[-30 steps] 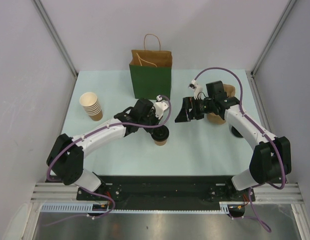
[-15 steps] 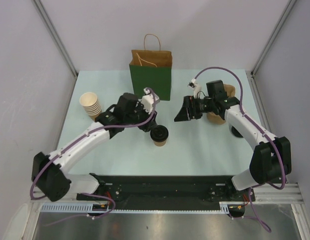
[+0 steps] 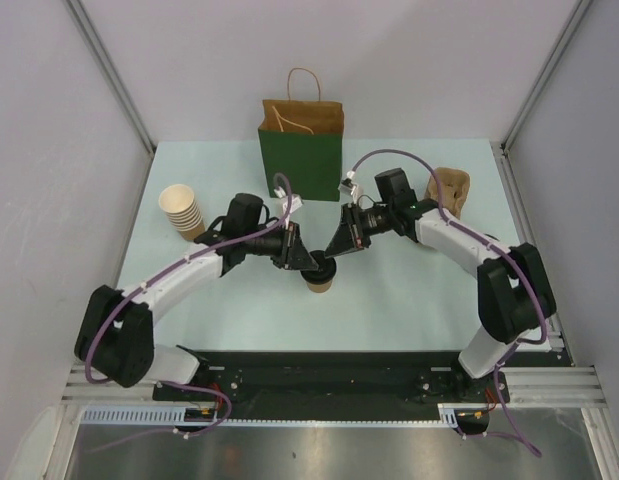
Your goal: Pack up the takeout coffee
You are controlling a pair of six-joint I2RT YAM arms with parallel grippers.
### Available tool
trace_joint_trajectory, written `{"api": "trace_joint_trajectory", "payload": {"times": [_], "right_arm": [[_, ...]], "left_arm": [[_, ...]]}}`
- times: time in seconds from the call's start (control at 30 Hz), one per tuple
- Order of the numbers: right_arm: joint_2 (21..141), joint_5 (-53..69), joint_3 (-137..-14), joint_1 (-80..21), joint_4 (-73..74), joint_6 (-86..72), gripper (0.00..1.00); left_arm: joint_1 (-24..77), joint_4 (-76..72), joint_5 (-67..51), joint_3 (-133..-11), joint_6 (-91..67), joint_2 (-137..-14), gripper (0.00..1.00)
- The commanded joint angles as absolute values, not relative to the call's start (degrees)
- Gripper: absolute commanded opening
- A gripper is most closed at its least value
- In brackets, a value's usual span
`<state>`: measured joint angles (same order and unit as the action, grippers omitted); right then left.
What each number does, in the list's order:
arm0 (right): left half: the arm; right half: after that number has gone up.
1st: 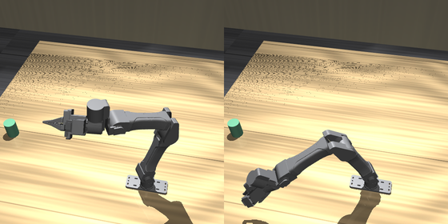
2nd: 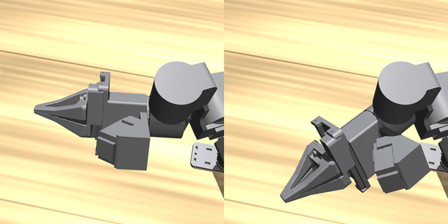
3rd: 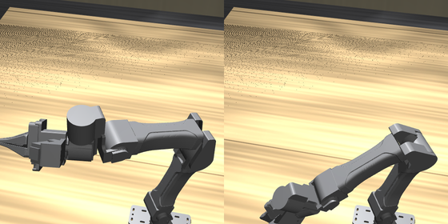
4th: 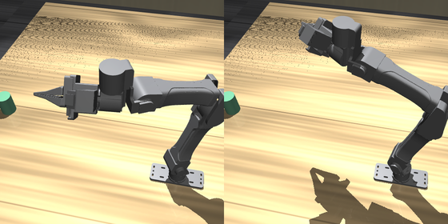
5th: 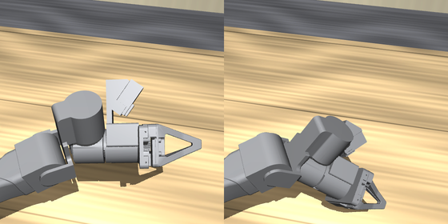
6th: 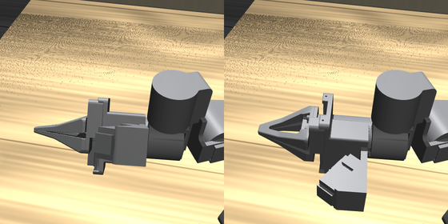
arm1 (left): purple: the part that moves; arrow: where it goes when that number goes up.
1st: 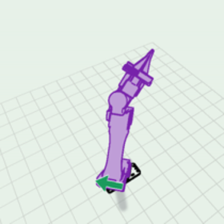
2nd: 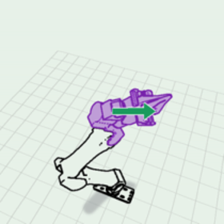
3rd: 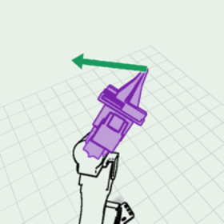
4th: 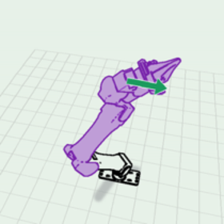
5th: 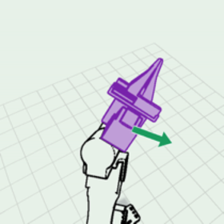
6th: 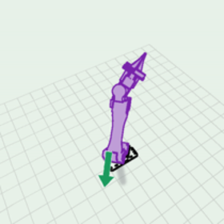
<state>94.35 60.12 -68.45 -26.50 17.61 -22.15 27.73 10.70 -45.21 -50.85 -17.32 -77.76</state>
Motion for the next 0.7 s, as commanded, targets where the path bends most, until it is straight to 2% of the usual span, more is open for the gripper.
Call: {"api": "trace_joint_trajectory", "payload": {"times": [0.0, 0.67], "right_arm": [[97.3, 63.5, -68.7, -27.9, 14.2, -24.4, 0.13], [109.0, 61.4, -65.0, -25.7, 16.1, -20.8, 0.06]], "left_arm": [[26.6, 1.8, -53.2, -50.7, -23.9, -80.4, 0.20], [24.4, 0.4, -51.7, -48.0, -24.3, -94.9, 0.15]]}}
